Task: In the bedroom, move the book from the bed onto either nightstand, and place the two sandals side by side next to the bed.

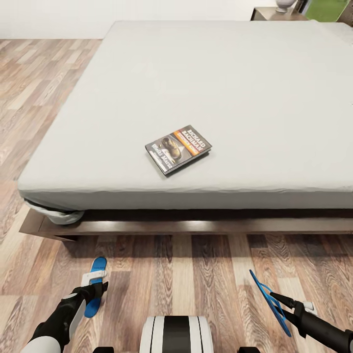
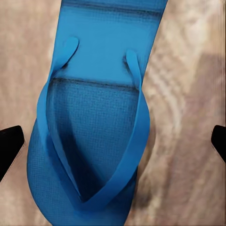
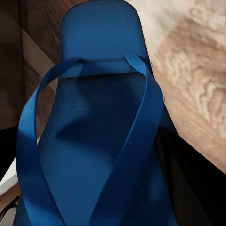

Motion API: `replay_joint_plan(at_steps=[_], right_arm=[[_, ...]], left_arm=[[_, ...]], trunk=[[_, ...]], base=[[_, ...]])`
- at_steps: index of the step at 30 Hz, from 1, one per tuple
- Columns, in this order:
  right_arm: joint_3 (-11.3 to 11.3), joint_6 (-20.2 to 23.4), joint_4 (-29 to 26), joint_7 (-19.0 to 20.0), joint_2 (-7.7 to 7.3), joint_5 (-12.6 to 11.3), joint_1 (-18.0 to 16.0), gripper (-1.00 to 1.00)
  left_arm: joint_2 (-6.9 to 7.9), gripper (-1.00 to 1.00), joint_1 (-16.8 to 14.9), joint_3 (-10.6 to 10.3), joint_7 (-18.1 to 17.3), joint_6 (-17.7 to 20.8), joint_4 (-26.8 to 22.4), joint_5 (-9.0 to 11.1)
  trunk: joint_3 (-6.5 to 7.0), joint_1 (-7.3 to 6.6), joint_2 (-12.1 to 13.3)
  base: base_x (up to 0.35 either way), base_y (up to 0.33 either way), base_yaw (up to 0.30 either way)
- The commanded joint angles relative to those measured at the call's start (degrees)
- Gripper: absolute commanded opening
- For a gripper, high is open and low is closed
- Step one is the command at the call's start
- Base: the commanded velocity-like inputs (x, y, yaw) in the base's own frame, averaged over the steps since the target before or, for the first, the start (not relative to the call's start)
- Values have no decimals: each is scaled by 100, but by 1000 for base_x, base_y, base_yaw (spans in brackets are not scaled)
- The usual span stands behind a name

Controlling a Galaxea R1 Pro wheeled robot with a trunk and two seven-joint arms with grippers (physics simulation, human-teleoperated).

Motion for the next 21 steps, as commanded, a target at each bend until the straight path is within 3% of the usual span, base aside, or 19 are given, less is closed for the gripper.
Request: replay_joint_plan(at_steps=[1, 16, 21], right_arm=[[-6, 30, 2, -1, 0, -8, -1, -100], [-6, 30, 2, -1, 0, -8, -1, -100], [-6, 30, 2, -1, 0, -8, -1, -100]], left_arm=[[-5, 100, -1, 31, -33, 32, -9, -60], [-3, 100, -1, 31, -55, 44, -9, -40], [15, 100, -1, 31, -104, 47, -29, -15]], trunk=[[20, -3, 0], [352, -42, 20], [352, -42, 20]], base=[[0, 0, 0], [0, 0, 0], [0, 0, 0]])
